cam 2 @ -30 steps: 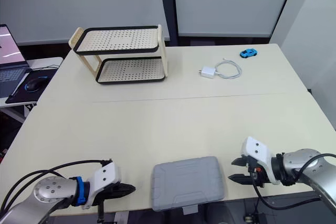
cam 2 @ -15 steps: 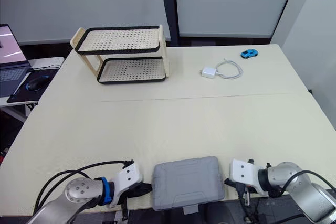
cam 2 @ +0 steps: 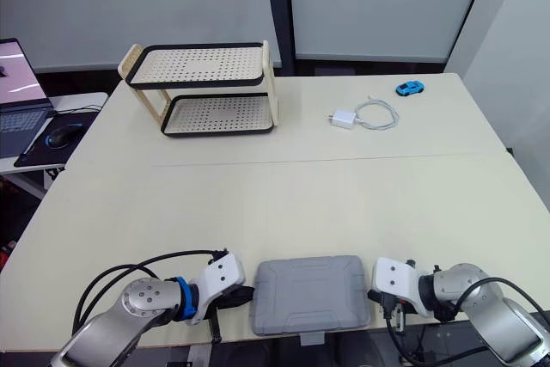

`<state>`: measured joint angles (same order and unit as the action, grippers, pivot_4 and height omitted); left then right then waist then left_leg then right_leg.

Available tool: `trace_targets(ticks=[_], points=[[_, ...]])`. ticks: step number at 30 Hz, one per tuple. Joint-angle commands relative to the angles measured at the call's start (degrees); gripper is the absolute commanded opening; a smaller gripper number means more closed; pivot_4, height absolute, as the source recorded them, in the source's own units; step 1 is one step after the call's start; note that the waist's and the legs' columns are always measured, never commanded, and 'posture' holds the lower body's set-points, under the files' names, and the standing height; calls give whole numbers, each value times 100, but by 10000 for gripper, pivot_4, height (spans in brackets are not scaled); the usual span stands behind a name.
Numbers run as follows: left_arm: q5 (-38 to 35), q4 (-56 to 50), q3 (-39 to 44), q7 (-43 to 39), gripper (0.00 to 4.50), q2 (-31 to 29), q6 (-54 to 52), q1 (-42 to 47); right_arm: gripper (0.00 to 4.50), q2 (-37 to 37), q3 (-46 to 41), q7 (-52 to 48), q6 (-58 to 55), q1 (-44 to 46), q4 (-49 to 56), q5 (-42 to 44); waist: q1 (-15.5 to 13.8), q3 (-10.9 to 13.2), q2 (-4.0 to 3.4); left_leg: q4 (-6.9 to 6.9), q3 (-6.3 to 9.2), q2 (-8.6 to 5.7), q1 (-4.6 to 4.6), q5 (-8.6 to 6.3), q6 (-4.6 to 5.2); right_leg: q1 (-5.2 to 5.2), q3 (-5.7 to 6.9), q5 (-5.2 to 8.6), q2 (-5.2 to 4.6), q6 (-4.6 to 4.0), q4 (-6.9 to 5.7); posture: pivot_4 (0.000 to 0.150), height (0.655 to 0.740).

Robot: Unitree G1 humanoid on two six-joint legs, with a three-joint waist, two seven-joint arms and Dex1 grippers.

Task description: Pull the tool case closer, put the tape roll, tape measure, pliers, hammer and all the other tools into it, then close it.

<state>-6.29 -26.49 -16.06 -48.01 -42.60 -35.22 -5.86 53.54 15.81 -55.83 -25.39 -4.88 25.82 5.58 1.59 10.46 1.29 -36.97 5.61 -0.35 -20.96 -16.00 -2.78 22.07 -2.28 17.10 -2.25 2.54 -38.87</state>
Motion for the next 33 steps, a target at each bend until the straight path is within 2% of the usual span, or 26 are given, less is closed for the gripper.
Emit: trace_targets(ticks=[1, 9, 12, 15, 16, 18, 20, 25, 30, 31, 33], points=[[-104, -313, -161, -51, 0, 87, 58, 31, 115, -79, -10, -59, 12, 95, 385, 80, 0, 0, 0, 0, 1, 0, 0, 0, 0, 0, 0, 0, -1, 0, 0, 1500, 7400], [-147, -273, 124, -130, 0, -130, 71, -50, 115, -12, -167, -44, 63, 35, 312, 62, 1, 0, 0, 0, 0, 0, 0, 0, 0, 0, 1, 0, -1, 0, 0, 1500, 7400], [-275, -176, 570, -268, 0, -365, 324, -176, 115, 227, -507, -129, 373, -150, 158, 62, 0, 0, 0, 1, 1, 1, 1, 0, 0, 1, 1, 0, -1, 0, -1, 1500, 7400], [-518, 232, 1368, -472, 0, -525, 1095, -336, 115, 444, -1121, -197, 875, -330, -240, 138, -4, 0, 0, 0, 0, 2, 3, 0, 0, 0, 1, 0, -1, 0, -2, 1500, 7400], [-595, 420, 1655, -524, 1747, -543, 1365, -368, 22, 457, -1380, -198, 1003, -362, -396, 218, -4, 0, 0, 0, 0, 2, 3, 0, 0, -1, 1, 0, -2, 0, -2, 1500, 7400], [-829, 826, 2220, -679, 5139, -586, 1668, -381, 3756, 449, -1879, -288, 1128, -380, -633, 480, -8, 0, 0, 0, -3, 2, 5, 0, 0, -2, 1, 0, -2, -1, -2, 1500, 7400], [-940, 1170, 2595, -801, 10528, -668, 1866, -365, 8587, 456, -2253, -408, 1201, -385, -778, 689, -5, 0, 0, 0, -4, 1, 5, 0, 0, -2, 1, 0, -1, -1, -2, 1500, 7400], [-1070, 2009, 3332, -1095, 25973, -1005, 2222, -247, 26154, 472, -3142, -643, 1249, -269, -1141, 1141, 0, 0, 0, 1, -6, 1, 5, 0, 0, -2, 0, -1, 0, -1, -2, 1500, 7400], [-1122, 2520, 3549, -790, 41412, -924, 2099, 229, 43823, 369, -3481, -508, 1268, -113, -1480, 1201, -7, 0, 0, 0, -4, 2, 4, 0, 0, -2, 2, -1, -3, -1, -3, 1500, 7400], [-1113, 2572, 3533, -735, 44459, -900, 2067, 292, 45000, 360, -3493, -487, 1278, -97, -1522, 1193, -6, 0, 0, 0, -4, 2, 4, 0, 0, -3, 2, -1, -3, -1, -4, 1500, 7400], [-1031, 2648, 3446, -684, 44786, -921, 2010, 340, 45000, 316, -3515, -421, 1191, -58, -1577, 1234, 2, 0, 0, 0, -5, 2, 5, 0, 0, -2, 1, -1, -4, -1, -5, 1500, 7400]])
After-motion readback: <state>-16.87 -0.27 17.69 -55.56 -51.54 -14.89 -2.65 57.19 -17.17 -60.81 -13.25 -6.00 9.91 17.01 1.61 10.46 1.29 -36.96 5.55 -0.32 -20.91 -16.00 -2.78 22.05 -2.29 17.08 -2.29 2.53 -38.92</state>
